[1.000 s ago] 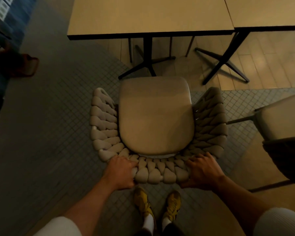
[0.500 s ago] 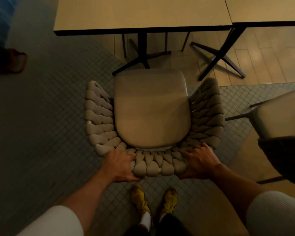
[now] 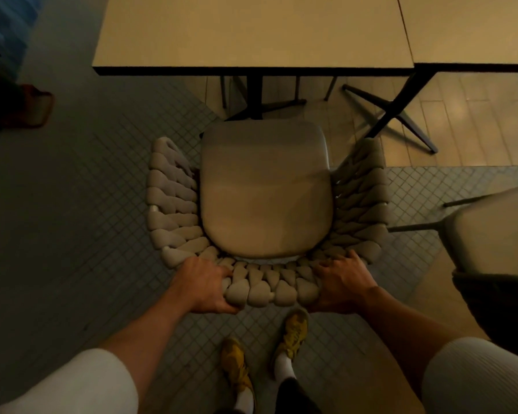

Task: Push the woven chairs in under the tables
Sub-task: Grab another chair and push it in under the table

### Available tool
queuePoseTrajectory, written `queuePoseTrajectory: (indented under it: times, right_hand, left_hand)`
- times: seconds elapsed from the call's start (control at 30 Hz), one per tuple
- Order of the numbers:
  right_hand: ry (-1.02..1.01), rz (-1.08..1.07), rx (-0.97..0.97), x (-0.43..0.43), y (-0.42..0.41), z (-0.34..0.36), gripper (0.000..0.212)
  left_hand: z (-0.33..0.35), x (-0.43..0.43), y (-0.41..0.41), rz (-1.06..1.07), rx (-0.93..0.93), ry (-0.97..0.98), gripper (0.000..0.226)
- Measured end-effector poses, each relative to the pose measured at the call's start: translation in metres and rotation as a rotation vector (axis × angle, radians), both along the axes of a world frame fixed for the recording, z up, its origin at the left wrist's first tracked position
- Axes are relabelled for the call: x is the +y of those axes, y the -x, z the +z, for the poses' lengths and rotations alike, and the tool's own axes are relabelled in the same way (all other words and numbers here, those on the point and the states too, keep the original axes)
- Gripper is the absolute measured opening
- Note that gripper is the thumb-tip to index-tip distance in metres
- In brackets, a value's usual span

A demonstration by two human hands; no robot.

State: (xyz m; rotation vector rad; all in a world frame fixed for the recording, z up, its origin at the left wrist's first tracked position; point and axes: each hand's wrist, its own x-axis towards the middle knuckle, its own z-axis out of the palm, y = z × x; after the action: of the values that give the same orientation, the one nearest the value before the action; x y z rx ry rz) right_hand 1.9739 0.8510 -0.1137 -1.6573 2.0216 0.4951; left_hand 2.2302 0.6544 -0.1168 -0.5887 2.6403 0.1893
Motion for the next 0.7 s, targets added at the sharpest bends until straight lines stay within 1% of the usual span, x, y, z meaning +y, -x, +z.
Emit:
queuePoseTrajectory:
  times: [0.23,0.43,0.57,0.7]
  right_hand:
    - [0.011,-0.003,-0.007,-0.022,0.026,0.003,0.094]
    - [0.0,-0.014,-0.028,-0.044,0.046,-0.002,0.104]
    - [-0.005,0.025,-0.031,-0.048,0.052,-0.002,0.099]
    - [0.007,0.036,-0.035,-0.053,0.058,-0.007,0.102]
  left_hand:
    - [0.007,-0.015,0.024,0.073,0.011,-0.033,0.087]
    - [0.006,-0.032,0.042,0.104,0.008,-0.043,0.091]
    - [0.006,-0.035,0.046,0.119,0.026,-0.06,0.094]
    - [0.005,-0.041,0.051,0.122,0.012,-0.063,0.094]
